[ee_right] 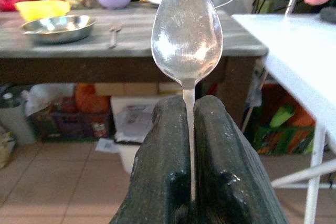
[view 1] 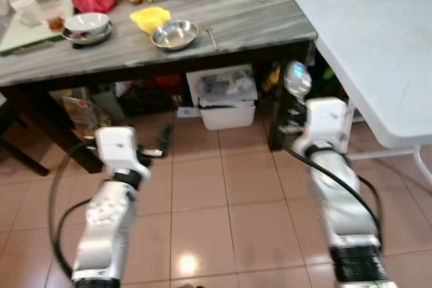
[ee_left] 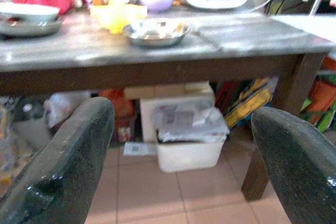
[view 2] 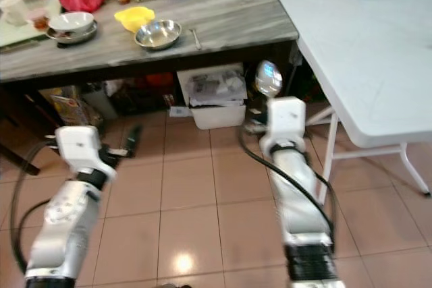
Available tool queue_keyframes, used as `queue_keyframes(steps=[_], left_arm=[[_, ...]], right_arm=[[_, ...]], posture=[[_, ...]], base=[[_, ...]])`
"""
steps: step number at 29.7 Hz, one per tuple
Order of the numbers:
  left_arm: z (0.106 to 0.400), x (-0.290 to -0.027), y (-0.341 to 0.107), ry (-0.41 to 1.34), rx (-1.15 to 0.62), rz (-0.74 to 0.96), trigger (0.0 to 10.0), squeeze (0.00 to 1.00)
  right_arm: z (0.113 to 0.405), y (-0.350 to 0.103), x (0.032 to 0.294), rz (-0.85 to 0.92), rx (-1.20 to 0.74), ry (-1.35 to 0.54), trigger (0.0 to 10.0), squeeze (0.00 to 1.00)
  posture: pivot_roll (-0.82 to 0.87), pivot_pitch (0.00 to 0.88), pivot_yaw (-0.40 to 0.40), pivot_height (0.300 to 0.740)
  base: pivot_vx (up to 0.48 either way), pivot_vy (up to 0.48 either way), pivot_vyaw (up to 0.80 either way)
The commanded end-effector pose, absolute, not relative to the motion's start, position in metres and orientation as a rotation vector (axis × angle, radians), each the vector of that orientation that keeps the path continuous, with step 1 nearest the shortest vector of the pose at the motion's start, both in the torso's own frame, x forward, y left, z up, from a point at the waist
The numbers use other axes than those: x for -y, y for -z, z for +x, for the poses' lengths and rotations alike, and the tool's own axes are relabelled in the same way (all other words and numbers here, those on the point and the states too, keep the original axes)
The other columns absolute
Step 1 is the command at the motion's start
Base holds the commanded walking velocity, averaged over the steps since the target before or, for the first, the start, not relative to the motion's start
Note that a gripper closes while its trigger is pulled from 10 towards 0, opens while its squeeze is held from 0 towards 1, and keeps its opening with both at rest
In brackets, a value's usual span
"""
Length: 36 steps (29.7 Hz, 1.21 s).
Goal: Setting the table
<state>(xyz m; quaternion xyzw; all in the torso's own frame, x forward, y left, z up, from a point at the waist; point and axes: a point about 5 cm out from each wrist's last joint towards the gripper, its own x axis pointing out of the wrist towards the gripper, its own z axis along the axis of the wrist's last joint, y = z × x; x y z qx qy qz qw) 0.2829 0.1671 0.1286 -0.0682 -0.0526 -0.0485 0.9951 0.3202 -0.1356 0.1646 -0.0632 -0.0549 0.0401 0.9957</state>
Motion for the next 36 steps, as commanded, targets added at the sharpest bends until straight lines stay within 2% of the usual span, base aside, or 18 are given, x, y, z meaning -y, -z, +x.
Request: queue_keyframes(steps=[1,16,19,29,36], left_arm=[[0.2820,-0.1657,-0.1300,0.098,0.113,-0.133,10.0,0.00],[0.2839,-0.1627,-0.1328,0.101,0.125,-0.135,10.0,0.00],[0.2834,-0.1621,-0.1339,0.107,0.128,-0.131,10.0,0.00],[0.2842,-0.1596,-0.1349,0.118,0.129,-0.126,10.0,0.00],[0.2830,-0.1598,-0.1340,0.118,0.125,-0.120,10.0,0.00]], right_arm=[[0.3213,-0.1680,0.1401,-0.131,0.128,-0.070,10.0,0.00],[0.3245,-0.1700,0.1384,-0.154,0.138,-0.079,10.0,0.00],[0.3244,-0.1703,0.1388,-0.154,0.141,-0.077,10.0,0.00],[0.3227,-0.1685,0.1390,-0.159,0.135,-0.074,10.0,0.00],[0.3224,-0.1671,0.1389,-0.156,0.131,-0.077,10.0,0.00]], posture=[[-0.11,0.105,0.124,0.740],[-0.11,0.100,0.120,0.740],[-0.11,0.101,0.120,0.740],[-0.12,0.106,0.125,0.740],[-0.12,0.107,0.123,0.740]], base=[[0.480,0.000,0.00],[0.480,0.000,0.08],[0.480,0.000,-0.56],[0.480,0.000,0.05],[0.480,0.000,0.70]])
